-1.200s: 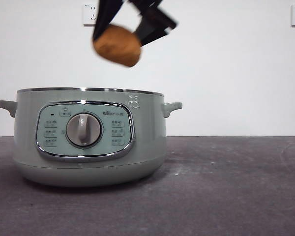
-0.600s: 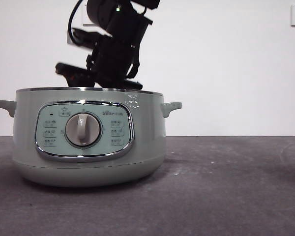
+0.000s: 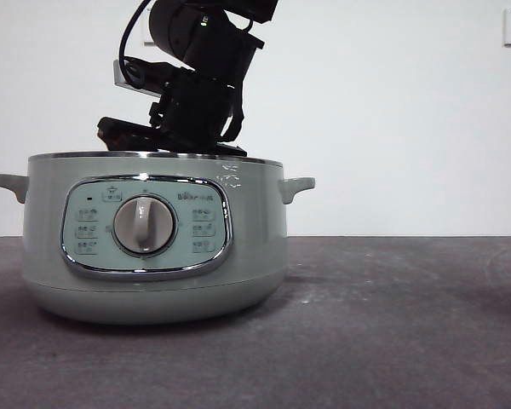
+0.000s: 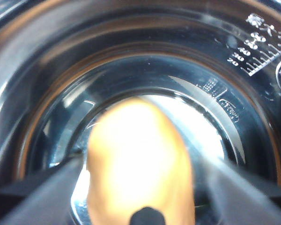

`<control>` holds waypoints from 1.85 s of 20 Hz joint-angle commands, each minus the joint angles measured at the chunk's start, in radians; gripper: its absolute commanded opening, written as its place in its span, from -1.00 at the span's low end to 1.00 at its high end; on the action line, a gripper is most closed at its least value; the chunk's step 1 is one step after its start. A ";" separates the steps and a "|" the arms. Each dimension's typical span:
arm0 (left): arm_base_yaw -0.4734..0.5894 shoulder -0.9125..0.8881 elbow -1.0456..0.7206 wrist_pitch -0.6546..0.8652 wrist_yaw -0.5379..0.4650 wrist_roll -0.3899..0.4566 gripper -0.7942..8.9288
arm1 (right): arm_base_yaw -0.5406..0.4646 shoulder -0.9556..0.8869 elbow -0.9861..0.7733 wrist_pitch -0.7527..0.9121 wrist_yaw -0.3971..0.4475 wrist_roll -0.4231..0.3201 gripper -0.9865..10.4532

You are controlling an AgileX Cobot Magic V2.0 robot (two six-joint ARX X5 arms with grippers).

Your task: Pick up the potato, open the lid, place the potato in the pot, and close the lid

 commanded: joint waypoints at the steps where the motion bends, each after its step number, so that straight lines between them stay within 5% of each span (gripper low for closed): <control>1: 0.000 -0.008 0.013 0.044 0.001 0.010 -0.85 | 0.008 0.007 0.003 0.000 0.004 0.012 0.05; 8: 0.000 0.049 0.013 0.087 0.001 0.010 -0.85 | -0.012 -0.282 0.003 -0.187 0.058 0.023 0.05; 18: 0.000 0.230 0.007 0.266 0.010 0.002 -0.85 | -0.184 -0.747 0.003 -0.451 0.116 0.044 0.05; 37: -0.053 0.246 -0.680 0.970 0.029 -0.150 -0.85 | -0.237 -0.836 0.003 -0.554 0.116 0.064 0.05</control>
